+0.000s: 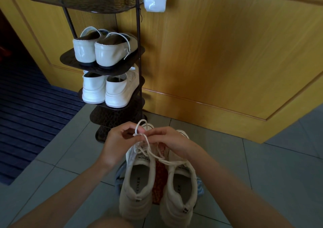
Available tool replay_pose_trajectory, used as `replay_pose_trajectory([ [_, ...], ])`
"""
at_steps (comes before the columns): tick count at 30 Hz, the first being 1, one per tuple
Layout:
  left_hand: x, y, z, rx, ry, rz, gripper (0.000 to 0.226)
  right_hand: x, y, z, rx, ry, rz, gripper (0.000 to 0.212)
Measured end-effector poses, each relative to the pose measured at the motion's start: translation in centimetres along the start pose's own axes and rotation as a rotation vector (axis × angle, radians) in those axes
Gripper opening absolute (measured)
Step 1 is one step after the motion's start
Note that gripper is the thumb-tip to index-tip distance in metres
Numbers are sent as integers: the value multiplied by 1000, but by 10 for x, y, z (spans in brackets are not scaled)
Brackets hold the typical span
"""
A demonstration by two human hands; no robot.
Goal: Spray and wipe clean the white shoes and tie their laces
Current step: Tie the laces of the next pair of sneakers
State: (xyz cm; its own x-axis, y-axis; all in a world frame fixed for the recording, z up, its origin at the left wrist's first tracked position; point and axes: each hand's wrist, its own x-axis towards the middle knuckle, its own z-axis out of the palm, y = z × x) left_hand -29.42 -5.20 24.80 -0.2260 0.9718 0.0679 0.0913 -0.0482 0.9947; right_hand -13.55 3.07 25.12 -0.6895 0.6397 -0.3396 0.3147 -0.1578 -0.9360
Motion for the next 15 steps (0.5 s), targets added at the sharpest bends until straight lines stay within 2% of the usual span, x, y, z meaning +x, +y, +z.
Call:
replay_pose_trajectory([
  [2,-2,2,0,-30,12,-9,16,-1,-4,-2,-111,46,-15,9],
  [6,-4,3,0,-45,15,-39,15,-4,-10,-13,-544,100,-149,5],
  [10,-3,3,7,-45,13,-51,17,-1,-12,-22,-1091,281,-328,8],
  [13,-2,5,8,-65,14,-71,17,-1,-5,-24,-1194,401,-332,16],
  [15,-3,5,3,-85,23,-87,16,-2,1,-33,-1186,515,-274,14],
])
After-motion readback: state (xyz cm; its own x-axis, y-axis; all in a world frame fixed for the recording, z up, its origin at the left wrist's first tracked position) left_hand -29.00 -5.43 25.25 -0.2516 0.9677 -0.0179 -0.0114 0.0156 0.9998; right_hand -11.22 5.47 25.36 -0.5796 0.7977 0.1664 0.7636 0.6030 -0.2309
